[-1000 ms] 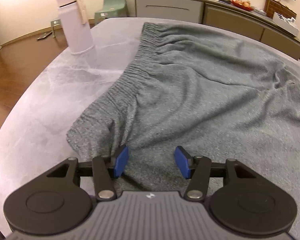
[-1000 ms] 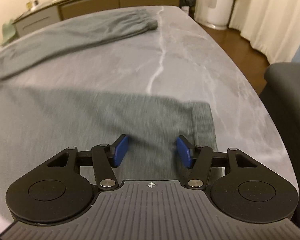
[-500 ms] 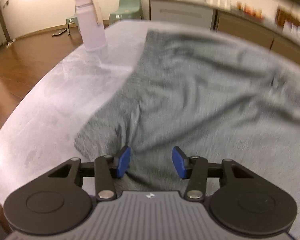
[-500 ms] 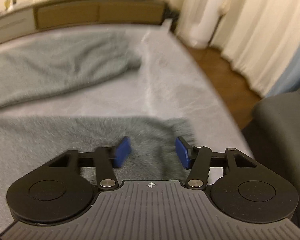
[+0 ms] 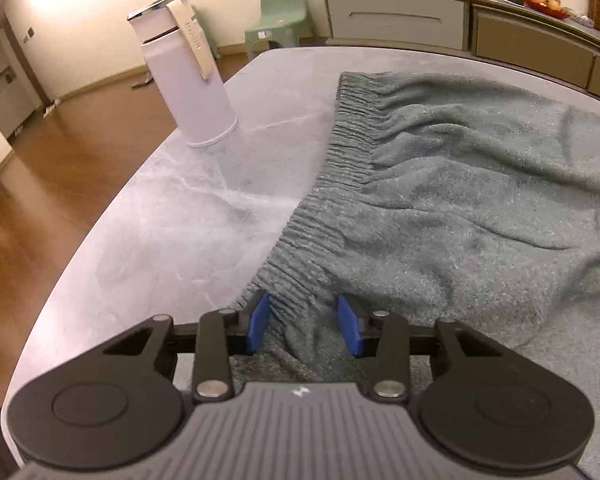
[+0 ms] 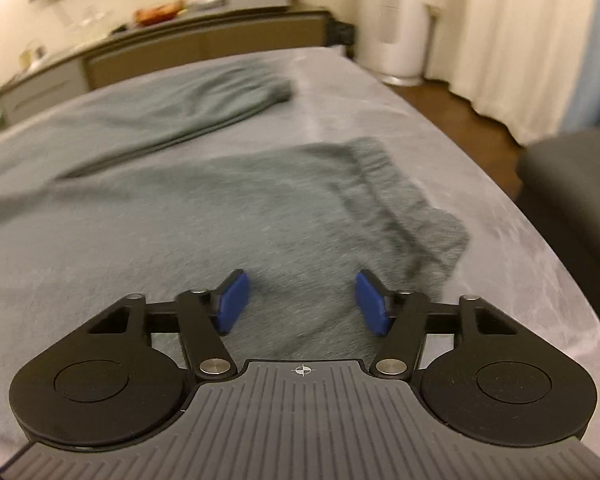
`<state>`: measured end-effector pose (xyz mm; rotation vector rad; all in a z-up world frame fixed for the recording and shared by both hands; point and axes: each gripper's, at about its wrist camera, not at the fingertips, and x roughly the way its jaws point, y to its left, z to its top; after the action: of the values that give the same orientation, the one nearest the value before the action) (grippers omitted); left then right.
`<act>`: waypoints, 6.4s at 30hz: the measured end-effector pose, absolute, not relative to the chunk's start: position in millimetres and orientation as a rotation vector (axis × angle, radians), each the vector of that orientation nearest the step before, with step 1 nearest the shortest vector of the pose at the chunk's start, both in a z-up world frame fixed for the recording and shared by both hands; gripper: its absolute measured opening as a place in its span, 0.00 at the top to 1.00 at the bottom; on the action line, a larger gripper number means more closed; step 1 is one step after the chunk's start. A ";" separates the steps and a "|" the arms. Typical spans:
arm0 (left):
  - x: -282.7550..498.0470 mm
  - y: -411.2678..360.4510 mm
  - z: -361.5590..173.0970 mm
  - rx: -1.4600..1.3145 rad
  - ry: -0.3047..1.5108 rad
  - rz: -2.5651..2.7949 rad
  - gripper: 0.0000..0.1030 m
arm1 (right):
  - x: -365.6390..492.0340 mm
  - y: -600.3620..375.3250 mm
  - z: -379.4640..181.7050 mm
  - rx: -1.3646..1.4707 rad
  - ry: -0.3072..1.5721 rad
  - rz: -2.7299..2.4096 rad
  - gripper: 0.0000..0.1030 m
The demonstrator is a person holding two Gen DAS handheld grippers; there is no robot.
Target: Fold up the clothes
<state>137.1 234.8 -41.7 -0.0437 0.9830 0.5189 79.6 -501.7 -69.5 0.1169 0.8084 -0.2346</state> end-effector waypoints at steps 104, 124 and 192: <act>191.5 140.9 -10.3 -0.387 0.925 0.149 0.39 | 109.0 -574.5 -19.5 -0.030 0.778 0.039 0.76; 269.4 198.1 -25.3 -0.660 0.871 0.153 0.39 | 80.0 -593.5 -49.0 0.847 0.742 -0.035 0.29; 36.0 260.9 -32.5 -0.558 0.965 0.142 0.96 | 66.4 -621.8 -67.6 0.466 0.897 -0.063 0.91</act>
<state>36.0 260.9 -32.5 -0.5584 0.9654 0.1424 66.4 -621.8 -67.6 0.4655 0.8972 -0.0628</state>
